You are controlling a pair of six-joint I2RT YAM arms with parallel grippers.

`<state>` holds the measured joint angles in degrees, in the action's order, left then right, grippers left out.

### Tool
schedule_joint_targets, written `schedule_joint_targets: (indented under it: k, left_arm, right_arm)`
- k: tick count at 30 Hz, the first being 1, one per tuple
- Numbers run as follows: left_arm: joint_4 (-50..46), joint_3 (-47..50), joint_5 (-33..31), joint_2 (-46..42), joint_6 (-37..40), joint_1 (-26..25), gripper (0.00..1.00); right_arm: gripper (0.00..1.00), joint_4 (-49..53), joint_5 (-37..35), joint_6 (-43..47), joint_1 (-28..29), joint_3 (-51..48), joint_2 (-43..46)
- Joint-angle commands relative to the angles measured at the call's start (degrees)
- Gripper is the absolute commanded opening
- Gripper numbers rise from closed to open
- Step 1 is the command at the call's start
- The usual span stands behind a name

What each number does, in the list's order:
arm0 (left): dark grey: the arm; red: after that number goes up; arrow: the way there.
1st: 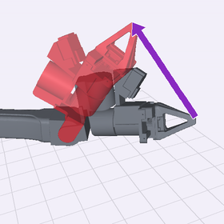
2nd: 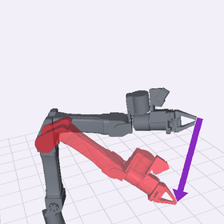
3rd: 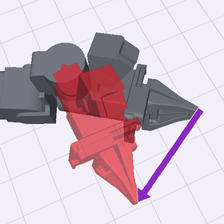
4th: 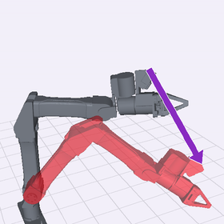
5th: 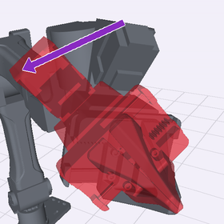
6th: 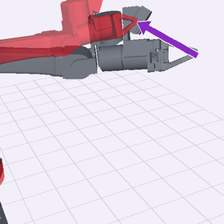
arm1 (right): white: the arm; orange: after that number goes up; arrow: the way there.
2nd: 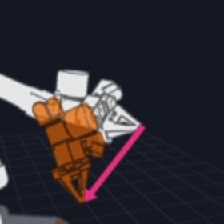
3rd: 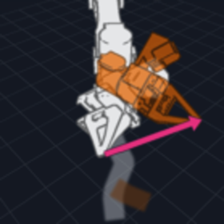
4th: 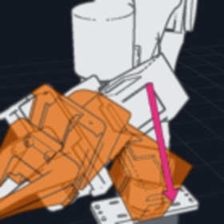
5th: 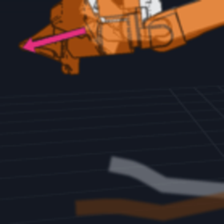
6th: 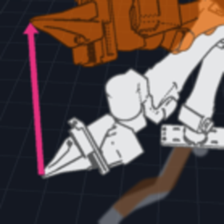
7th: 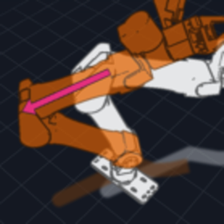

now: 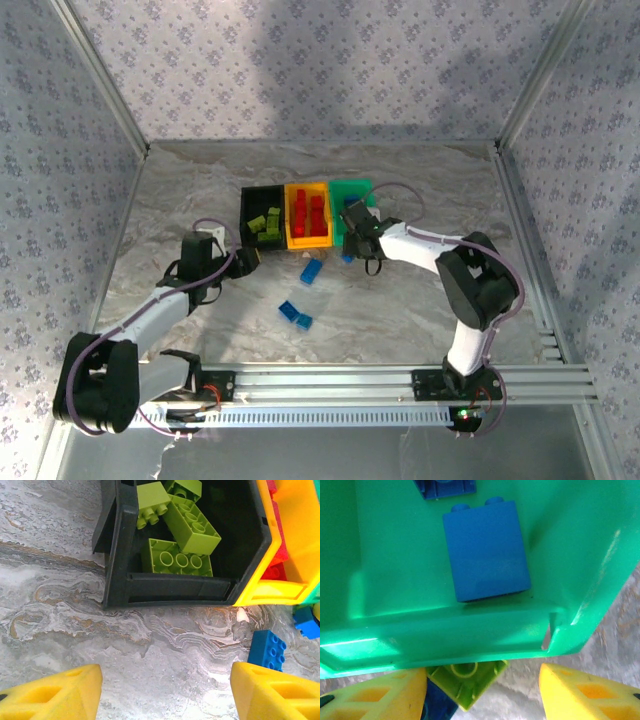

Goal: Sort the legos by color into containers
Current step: Move the container to the top-center of the table, then pick up the lego from the center of the table.

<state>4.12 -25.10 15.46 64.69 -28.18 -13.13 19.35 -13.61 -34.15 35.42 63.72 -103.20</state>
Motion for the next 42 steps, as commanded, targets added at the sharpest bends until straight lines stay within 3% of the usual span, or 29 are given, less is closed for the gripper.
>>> schedule_joint_targets:
  k: [1, 5, 23, 30, 38, 42]
  left_arm:
    - [1.2, -0.6, 0.8, -0.1, 0.1, 0.1, 0.68]
    - [0.9, -0.8, 0.9, 0.0, 0.1, 0.0, 0.68]
    - [-0.1, -0.8, 0.4, -1.5, 0.4, 0.0, 0.68]
    - [-0.2, -0.7, 0.3, -1.7, 0.4, 0.0, 0.68]
    - [0.0, -0.8, 0.5, -1.6, 0.1, -0.1, 0.68]
    - [0.2, -0.7, 0.7, -1.5, 0.0, -0.2, 0.68]
  right_arm:
    - [0.64, -1.1, 2.3, 3.1, -0.6, 4.1, -2.6]
    - [0.64, 0.5, 2.8, 4.3, -0.1, 8.2, -3.9]
    - [0.63, 2.3, 5.3, 4.7, 2.3, 6.4, -6.6]
    - [0.63, 5.9, 2.7, 3.1, 6.4, 3.6, -1.9]
    - [0.63, 5.4, 8.1, -0.9, 10.5, -1.4, 2.4]
    - [0.63, 6.6, 5.1, -1.1, 10.4, -1.8, 4.0]
